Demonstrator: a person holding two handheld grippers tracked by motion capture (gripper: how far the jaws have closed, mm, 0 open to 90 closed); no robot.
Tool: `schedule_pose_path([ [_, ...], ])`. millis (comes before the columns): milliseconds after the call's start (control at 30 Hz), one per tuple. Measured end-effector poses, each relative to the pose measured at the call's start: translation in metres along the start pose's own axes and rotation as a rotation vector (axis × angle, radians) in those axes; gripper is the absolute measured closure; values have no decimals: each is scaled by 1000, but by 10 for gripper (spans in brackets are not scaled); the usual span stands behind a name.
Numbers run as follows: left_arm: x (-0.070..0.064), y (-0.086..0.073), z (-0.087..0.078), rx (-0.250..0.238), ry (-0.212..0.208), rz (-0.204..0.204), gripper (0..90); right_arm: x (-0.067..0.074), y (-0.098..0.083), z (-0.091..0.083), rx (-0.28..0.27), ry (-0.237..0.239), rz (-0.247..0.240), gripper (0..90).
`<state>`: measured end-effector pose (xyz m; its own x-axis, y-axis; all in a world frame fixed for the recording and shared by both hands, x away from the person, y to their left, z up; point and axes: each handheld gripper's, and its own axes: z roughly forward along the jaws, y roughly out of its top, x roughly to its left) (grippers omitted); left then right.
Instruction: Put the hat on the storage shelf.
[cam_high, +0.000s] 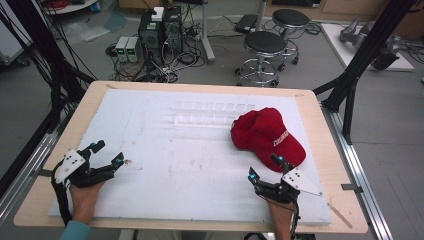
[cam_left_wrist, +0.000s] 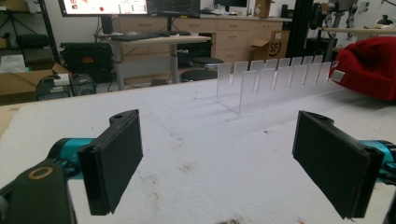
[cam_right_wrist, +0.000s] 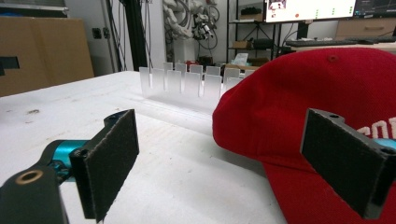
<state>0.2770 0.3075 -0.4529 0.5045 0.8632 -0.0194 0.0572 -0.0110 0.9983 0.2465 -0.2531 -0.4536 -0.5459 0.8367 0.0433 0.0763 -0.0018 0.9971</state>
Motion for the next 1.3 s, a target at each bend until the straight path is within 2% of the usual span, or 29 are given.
schedule_pose_path([
  [33,0,0,1,6,2,-9,163,0,0,0,-1,1,-1,104],
  [500,0,0,0,4,3,1,163,0,0,0,0,0,5,104],
  [800,0,0,1,3,5,-8,162,0,1,1,15,2,7,104],
  [1000,0,0,0,3,7,-7,162,0,3,5,50,15,4,104],
  [1100,0,0,0,3,7,-8,163,-1,10,8,95,27,-32,104],
  [1300,0,0,1,2,5,-6,163,-6,30,11,137,57,-41,105],
])
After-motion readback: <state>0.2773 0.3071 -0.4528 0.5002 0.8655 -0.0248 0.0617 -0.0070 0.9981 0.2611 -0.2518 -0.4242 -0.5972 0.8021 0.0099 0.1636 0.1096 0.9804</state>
